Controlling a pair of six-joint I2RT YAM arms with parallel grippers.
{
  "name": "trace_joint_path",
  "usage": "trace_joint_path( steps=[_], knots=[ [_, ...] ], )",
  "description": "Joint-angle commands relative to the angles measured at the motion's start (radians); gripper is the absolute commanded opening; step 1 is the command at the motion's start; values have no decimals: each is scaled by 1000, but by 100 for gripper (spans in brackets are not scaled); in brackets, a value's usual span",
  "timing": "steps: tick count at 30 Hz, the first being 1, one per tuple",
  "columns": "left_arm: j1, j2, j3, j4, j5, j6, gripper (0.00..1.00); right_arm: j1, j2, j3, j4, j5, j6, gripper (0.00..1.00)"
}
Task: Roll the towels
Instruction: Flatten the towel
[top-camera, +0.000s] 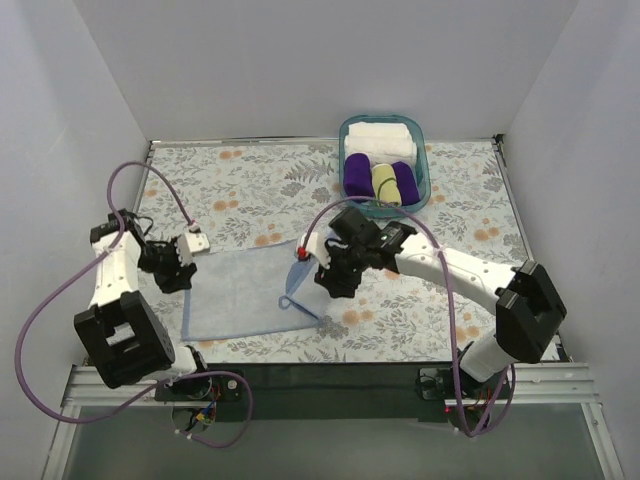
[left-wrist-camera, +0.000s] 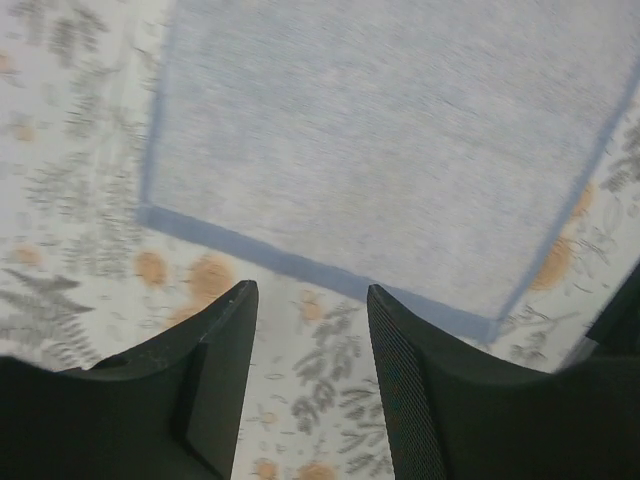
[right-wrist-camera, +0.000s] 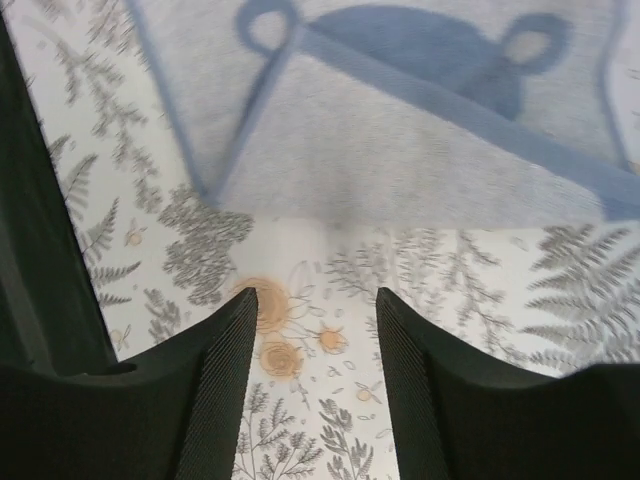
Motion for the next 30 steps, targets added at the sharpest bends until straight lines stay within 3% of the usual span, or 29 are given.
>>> trace_joint_path(
  steps=[1,3,8,19,30],
  knots=[
    [3,88,141,49,121,-161,45,-92,23,76,41,-11,68,48],
    [0,137,155,116,127,-249,42,-102,71,149,39,-5,103,43],
    [-20,145,87,307,91,-466,38,-51,198,257,39,-20,177,42],
    [-46,180,-52,413,-44,-588,26,150,465,430,-2,184,255,41],
    [-58,217,-89,476,-98,-629,24,199,607,506,-7,354,289,38]
  ],
)
